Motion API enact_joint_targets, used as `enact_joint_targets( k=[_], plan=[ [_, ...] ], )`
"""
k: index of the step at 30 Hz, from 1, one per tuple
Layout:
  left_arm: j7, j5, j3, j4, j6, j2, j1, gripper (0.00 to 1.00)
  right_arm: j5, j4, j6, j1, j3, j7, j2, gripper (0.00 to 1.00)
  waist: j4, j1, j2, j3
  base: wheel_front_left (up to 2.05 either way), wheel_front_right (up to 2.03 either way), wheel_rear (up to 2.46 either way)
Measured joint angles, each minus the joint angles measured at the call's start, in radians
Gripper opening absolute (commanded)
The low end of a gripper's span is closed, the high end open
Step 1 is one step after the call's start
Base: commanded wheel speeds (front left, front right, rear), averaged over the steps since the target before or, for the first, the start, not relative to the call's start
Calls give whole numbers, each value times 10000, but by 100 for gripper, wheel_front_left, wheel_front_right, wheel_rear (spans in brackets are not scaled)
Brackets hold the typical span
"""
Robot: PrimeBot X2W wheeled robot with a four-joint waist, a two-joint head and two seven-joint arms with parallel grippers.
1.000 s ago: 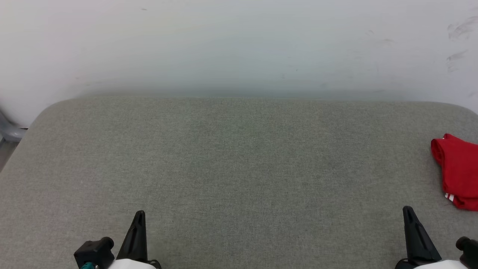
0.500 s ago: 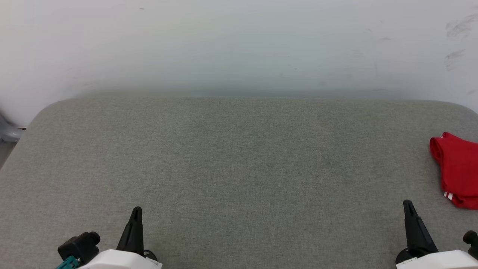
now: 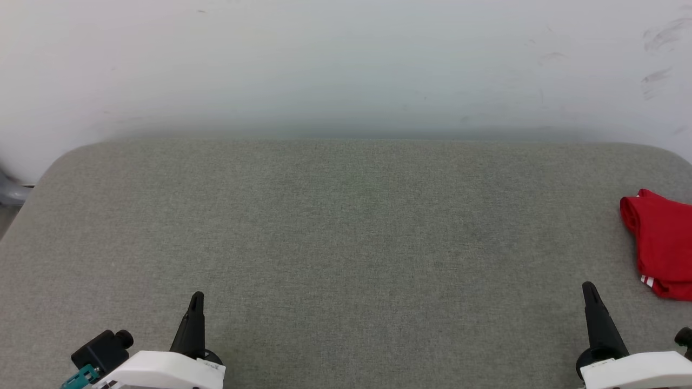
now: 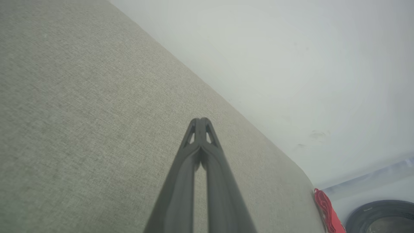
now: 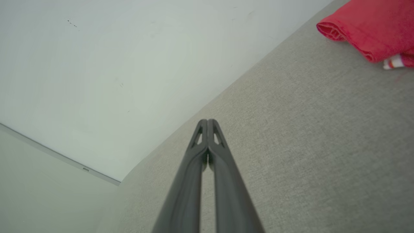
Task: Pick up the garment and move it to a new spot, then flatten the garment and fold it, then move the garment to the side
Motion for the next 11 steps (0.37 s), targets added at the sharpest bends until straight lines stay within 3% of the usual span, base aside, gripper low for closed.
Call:
enact_joint_targets(
  k=[11],
  plan=[
    [343,-1434,188,148,-123,-35,-212,0,1325,205,-4,-267,-33,316,38,0,-42,-1,0,26,0,0,0]
  ],
)
